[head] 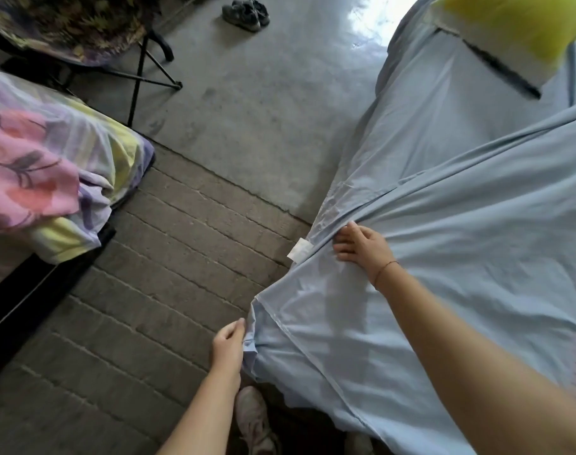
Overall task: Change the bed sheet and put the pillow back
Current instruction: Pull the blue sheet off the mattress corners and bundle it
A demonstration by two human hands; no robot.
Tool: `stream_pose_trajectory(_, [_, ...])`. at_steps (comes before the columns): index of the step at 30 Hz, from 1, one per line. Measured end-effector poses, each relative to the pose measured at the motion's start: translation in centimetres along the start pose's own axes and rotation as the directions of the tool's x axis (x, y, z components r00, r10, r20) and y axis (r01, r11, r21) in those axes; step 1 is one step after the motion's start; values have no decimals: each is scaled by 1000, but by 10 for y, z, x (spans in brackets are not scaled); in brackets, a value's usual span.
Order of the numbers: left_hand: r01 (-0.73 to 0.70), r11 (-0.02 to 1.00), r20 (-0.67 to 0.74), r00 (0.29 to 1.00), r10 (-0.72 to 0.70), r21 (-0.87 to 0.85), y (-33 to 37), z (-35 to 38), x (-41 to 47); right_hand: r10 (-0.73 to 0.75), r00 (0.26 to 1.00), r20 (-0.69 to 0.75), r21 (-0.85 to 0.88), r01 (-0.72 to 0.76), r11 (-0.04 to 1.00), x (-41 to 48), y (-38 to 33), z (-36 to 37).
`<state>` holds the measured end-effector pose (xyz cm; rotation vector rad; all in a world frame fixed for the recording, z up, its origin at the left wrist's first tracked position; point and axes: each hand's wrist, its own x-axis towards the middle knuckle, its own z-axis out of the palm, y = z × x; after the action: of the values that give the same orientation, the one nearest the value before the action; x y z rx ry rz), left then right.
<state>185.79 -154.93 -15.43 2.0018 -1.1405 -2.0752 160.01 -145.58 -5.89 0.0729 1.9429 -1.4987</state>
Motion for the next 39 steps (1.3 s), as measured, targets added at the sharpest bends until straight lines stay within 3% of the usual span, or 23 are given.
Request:
stream_pose_trajectory(9, [-253,961,47,967,249,113,80,11,-45,47,996,-70,67,-42,997,-48,-17,-30])
stream_pose_trajectory(19, [-402,913,280,870,406,-72,142,60,-147,-83,991,-103,99,93,991,-106,-64,-83])
stream_pose_trajectory(31, [-393,920,444,821,357,-13,200,80,-159,-28,971,-238,201,78,977,-113,-89,-87])
stream_pose_trajectory(39, [-461,873,597,749,287,159,304,69,-109,94,883,-460,389,106,915,-78,-116,-30])
